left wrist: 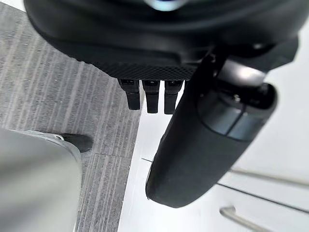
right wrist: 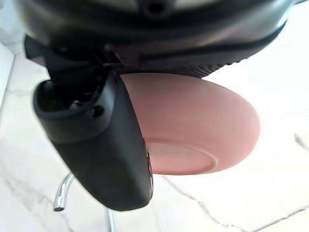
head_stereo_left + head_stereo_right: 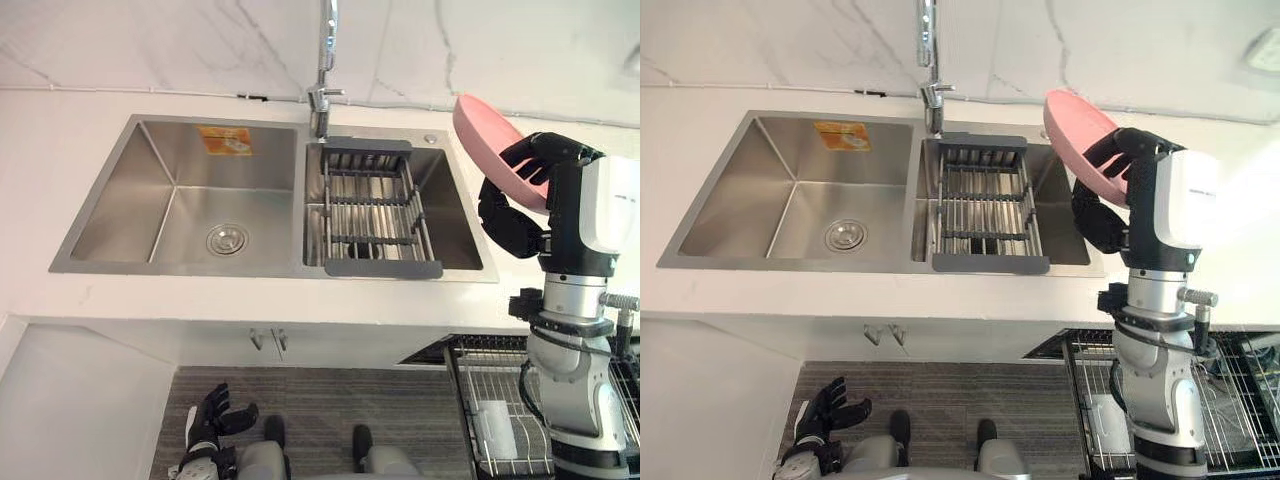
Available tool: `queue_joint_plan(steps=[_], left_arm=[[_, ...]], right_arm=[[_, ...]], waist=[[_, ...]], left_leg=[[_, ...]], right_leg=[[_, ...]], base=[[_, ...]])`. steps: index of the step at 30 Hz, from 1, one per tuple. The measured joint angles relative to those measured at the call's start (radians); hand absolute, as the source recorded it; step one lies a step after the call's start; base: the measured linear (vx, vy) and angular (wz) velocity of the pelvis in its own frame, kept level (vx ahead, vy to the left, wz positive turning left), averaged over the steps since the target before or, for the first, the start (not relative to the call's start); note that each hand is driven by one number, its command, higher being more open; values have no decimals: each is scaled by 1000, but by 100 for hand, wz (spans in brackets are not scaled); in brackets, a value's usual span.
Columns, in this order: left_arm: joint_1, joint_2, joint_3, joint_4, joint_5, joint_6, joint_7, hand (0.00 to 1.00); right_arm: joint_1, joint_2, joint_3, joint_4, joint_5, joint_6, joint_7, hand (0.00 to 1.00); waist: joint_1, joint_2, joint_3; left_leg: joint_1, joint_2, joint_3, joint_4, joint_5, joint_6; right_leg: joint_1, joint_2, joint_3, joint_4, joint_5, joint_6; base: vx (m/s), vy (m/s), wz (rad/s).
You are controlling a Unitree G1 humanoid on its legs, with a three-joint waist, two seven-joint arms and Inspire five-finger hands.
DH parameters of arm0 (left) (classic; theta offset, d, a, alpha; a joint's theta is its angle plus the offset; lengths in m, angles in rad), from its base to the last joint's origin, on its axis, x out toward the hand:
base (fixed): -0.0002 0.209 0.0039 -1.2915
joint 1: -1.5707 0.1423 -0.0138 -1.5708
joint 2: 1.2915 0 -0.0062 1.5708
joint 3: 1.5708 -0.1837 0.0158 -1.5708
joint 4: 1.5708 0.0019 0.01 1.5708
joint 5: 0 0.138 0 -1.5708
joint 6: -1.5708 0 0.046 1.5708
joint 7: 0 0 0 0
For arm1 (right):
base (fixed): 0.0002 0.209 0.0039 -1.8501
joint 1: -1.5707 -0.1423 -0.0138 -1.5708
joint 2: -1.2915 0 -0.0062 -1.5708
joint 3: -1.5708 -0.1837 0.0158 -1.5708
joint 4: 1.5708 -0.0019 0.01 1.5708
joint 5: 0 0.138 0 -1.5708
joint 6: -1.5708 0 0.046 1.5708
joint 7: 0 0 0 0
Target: Walk over to the sink, pick up the cup, carry it to the dishwasher, place the cup inside the dishwasher, then close the dishwasher door
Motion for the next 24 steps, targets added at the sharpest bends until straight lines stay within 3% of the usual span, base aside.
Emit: queue_joint_plan(steps=[4,7,8,9,10,12,14,15,16,18,24], left_arm=[[6,-8,19,1,-18,-3,4,90],[14,-8,63,12,-27,-3,20,90],[14,-7,82,23,-37,-5,22,90],[14,-8,102,29,-49,-5,24,90],[14,-4,134,31,-58,-5,28,90],[17,5,199,31,-58,-5,43,90],[17,17,219,29,-57,-6,46,90],[19,33,218,27,-57,-7,45,90],[18,31,219,29,-57,-6,44,90],[32,10,217,22,-57,-8,37,90],[38,-23,202,25,-56,-10,16,90]], right_arm=[[3,0,-1,-3,-1,3,-1,30],[2,-1,-3,-1,-2,20,-3,30],[2,-1,-3,5,-3,29,-6,30],[2,-1,-5,11,-6,38,-8,30],[2,-1,-7,23,-8,48,-11,30],[23,-1,-31,41,-9,48,-9,30],[52,-1,-83,42,-8,47,-9,30],[54,-2,-109,48,-8,45,-9,30],[50,-6,-119,59,-8,41,-10,30],[78,-7,-144,138,-5,50,-8,30],[165,-6,-210,198,2,80,1,30]], waist=[[-5,24,-4],[-13,24,1],[-21,25,4],[-24,28,8],[-18,34,18],[-10,39,22],[-11,37,20],[-9,30,21],[-11,39,26],[-24,62,19],[-38,65,19]], left_leg=[[-85,22,-16,179,-103,12],[-101,35,75,232,-145,34],[-102,43,111,241,-153,43],[-99,53,152,243,-159,52],[-93,79,217,247,-158,60],[-79,110,277,246,-158,61],[-77,114,290,246,-160,52],[-78,114,306,254,-168,39],[-80,122,305,261,-171,34],[-71,147,293,253,-161,16],[-48,140,250,186,-130,-8]], right_leg=[[-97,48,142,39,24,11],[-155,67,271,37,63,37],[-169,61,276,36,63,26],[-187,42,226,42,56,-15],[-226,13,102,124,46,-41],[-252,-19,-59,292,-25,-70],[-206,-37,-124,352,-95,-68],[-170,-41,-141,297,-136,-43],[-161,-35,-140,272,-125,-13],[-133,11,-133,206,-86,-27],[-99,43,-113,119,-34,-36]], base=[[-72,84,-113],[-74,139,-120],[-102,152,-113],[-149,169,-121],[-129,122,-122],[-101,78,-102],[-44,-44,-47],[-55,-123,-43],[-56,-165,-38],[-23,-124,-28],[49,-57,-20]])
